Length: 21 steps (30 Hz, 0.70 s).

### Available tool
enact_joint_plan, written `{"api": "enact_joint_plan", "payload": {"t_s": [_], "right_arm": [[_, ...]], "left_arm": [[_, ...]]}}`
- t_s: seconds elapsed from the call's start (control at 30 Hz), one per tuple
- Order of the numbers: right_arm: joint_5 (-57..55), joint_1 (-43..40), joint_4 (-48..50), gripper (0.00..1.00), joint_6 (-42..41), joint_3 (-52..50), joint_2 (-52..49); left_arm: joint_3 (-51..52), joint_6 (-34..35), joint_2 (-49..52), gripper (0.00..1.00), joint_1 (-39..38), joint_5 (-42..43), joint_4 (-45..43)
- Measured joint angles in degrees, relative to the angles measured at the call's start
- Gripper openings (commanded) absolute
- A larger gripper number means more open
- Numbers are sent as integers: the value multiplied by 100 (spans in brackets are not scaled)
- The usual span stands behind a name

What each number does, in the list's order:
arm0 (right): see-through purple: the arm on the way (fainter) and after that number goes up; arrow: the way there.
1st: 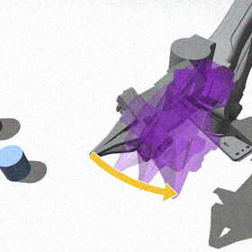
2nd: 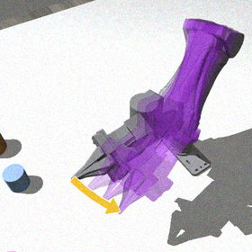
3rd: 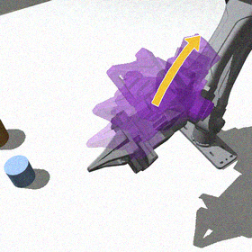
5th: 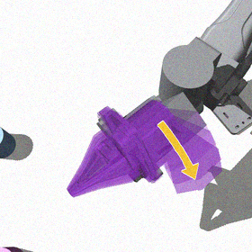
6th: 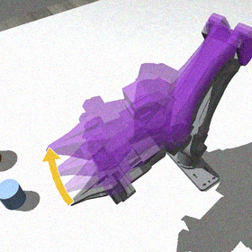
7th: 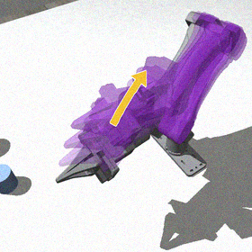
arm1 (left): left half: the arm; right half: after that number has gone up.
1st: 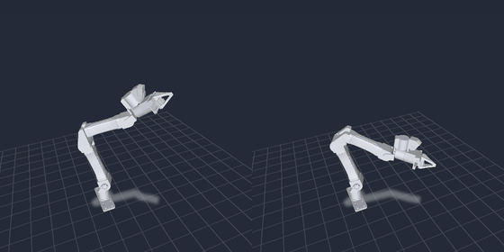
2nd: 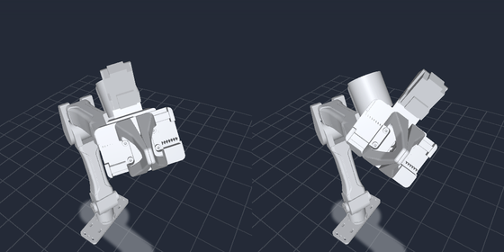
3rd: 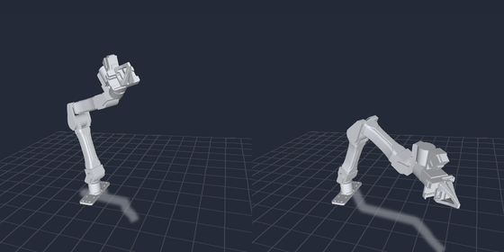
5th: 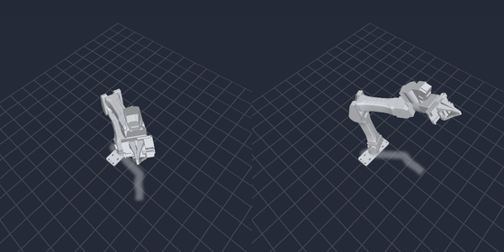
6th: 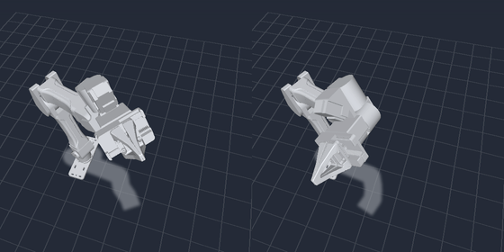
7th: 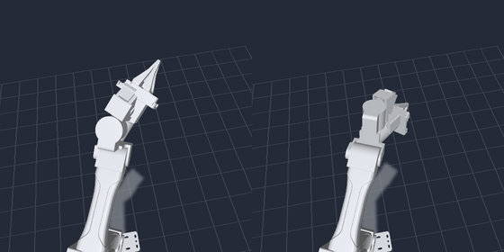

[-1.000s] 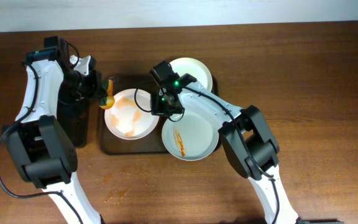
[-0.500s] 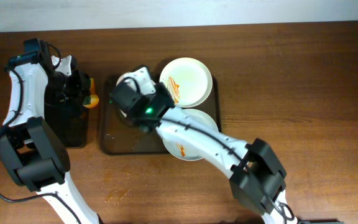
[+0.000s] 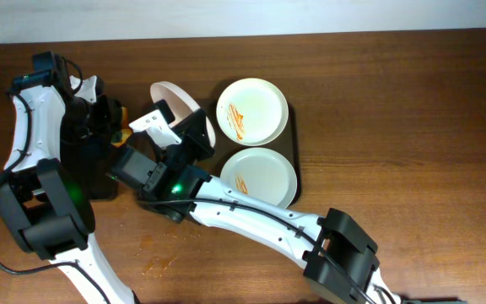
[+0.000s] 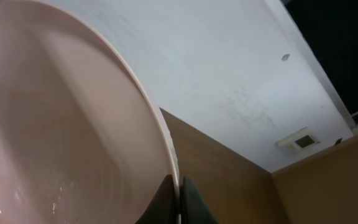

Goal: Clean dirty plates on tray and stack at the side
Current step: 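Carry the pinkish plate right and set it on the table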

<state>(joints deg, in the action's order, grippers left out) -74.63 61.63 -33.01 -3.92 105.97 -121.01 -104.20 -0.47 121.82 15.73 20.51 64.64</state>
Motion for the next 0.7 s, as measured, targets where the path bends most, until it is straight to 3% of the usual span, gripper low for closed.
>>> {"api": "enact_joint_plan", "payload": {"t_s": [0.5,0.7], "right_arm": [[192,13,-330,4,90,7,0],[2275,-437,-1775,4,-1156,52,90]], "left_arm": [[0,0,0,1,0,0,2],[0,0,0,1,0,0,2]]}}
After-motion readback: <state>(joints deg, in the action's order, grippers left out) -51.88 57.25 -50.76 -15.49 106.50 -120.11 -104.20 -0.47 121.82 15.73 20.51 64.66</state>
